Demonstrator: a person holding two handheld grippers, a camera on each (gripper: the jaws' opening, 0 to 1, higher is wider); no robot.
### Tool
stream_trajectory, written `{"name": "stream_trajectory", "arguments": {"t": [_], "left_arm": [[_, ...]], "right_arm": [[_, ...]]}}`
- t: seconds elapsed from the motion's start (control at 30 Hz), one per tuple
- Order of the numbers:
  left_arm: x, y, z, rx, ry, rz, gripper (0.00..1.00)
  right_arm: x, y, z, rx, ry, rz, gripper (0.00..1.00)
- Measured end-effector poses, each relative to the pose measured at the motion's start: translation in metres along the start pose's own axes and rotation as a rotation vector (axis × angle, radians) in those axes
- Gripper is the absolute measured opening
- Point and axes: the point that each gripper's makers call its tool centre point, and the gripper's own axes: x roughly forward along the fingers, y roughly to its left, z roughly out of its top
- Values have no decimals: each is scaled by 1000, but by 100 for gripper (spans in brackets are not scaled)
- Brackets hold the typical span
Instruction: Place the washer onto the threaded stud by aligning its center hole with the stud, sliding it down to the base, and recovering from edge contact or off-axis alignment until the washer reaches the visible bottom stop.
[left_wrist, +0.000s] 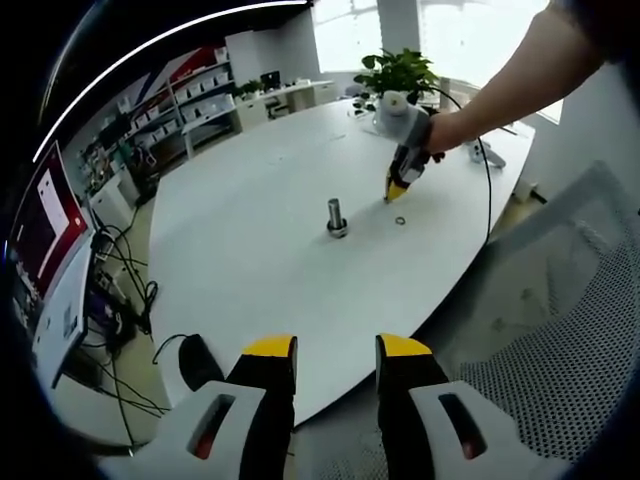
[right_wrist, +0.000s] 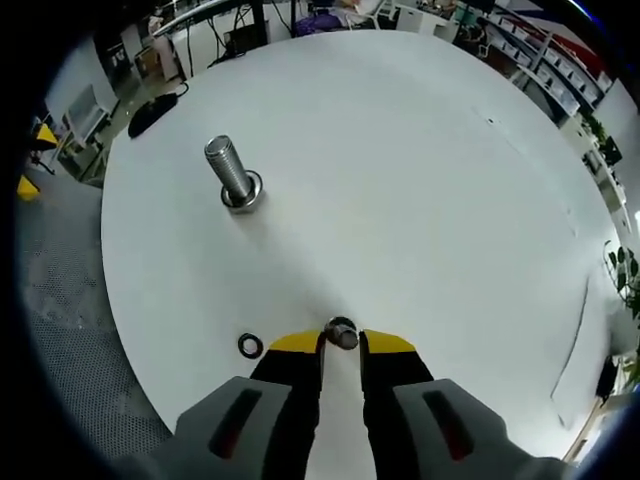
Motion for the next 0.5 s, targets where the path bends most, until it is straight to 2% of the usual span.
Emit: {"name": "stream_trajectory", "arguments": {"t": [0.27,0.5], "left_arm": [[0,-1,0,5,-1,-1,30],[-1,-1,1,7,-6,0,30]], "right_arm": [[-2,-2,-6,14,3,-5,17],[-2,10,-9,35,2,1,17]]}}
